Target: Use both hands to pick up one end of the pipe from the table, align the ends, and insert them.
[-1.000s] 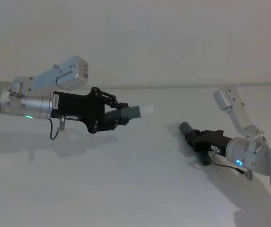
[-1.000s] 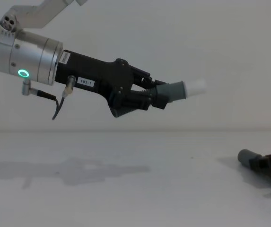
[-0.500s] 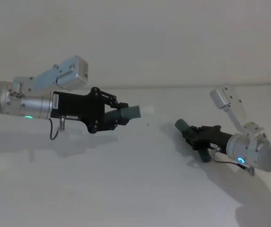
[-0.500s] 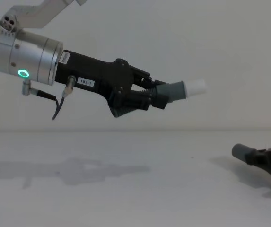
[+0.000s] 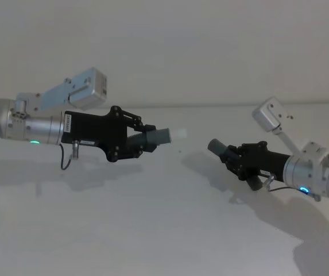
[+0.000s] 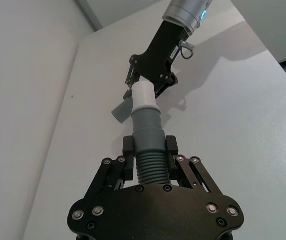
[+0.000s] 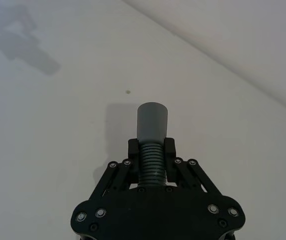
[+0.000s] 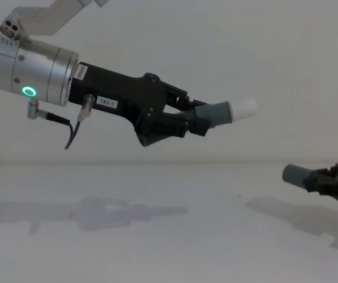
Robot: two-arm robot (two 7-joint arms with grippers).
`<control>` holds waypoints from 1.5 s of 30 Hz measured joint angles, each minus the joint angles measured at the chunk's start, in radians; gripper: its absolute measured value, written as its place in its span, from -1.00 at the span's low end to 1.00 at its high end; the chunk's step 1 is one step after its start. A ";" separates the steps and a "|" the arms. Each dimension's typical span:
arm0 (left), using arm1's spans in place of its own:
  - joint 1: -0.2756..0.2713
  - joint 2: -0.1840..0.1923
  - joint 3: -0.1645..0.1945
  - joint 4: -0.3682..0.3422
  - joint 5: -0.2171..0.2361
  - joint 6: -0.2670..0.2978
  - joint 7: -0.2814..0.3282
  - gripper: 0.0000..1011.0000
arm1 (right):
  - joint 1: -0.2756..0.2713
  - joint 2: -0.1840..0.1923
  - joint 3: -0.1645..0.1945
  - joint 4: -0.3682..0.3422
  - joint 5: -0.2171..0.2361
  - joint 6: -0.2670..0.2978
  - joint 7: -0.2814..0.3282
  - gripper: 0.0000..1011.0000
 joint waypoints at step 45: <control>0.000 0.000 0.000 0.000 0.000 0.000 0.000 -0.34 | 0.276 0.324 -0.177 -0.100 -0.219 -0.465 0.438 -0.49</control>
